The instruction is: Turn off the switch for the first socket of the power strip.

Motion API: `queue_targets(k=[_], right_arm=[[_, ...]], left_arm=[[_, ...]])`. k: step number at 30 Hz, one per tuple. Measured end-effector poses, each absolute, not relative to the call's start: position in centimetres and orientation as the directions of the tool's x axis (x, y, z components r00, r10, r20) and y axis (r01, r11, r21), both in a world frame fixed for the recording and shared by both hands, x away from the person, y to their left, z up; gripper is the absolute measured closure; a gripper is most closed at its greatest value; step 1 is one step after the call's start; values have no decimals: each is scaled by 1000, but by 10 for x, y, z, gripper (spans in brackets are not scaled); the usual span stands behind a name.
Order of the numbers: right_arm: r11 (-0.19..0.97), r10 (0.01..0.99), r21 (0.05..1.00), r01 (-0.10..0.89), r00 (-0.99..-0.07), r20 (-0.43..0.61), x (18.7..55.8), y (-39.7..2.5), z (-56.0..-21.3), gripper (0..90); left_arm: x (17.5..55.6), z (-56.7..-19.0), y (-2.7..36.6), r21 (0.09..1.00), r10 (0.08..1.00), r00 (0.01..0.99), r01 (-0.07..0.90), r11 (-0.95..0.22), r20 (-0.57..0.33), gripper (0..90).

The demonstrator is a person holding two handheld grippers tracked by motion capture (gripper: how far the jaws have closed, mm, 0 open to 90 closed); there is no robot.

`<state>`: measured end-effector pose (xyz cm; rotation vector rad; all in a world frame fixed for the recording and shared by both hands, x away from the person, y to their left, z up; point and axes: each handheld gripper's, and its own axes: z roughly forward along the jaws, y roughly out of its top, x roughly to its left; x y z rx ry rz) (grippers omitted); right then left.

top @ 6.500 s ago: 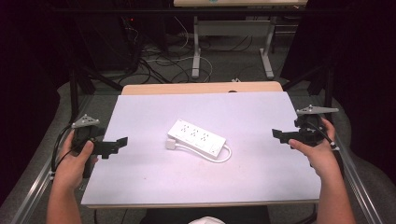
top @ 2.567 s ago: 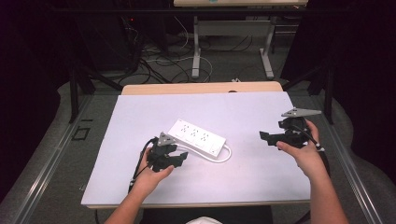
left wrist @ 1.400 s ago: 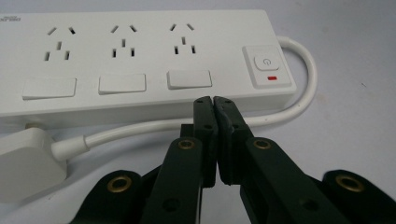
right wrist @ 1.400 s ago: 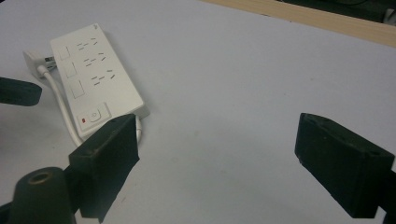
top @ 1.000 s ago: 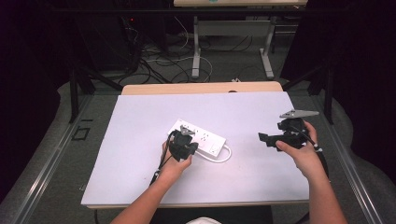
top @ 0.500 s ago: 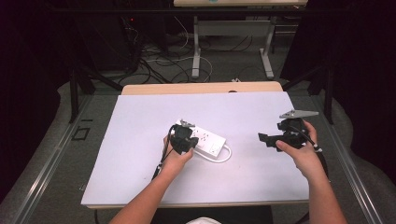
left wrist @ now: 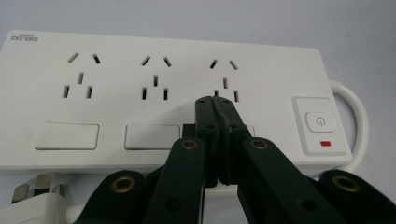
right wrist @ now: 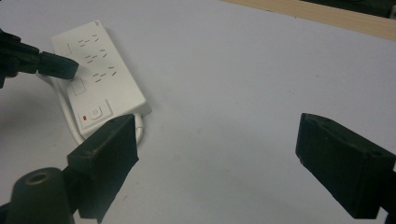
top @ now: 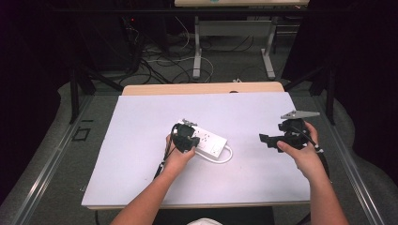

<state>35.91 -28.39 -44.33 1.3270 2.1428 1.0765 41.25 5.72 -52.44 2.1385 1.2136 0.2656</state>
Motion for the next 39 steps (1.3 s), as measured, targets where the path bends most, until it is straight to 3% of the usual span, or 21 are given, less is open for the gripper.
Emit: queue_targets(k=[29,39], right_arm=[[251,879,784,567,-473,61,359,-283,-444,122],[252,879,784,567,-473,60,359,-283,-444,123]], left_arm=[[413,-526,56,627,828,541,699,-343,-151,884],[407,-527,46,634,825,565,641,-433,-8,900]])
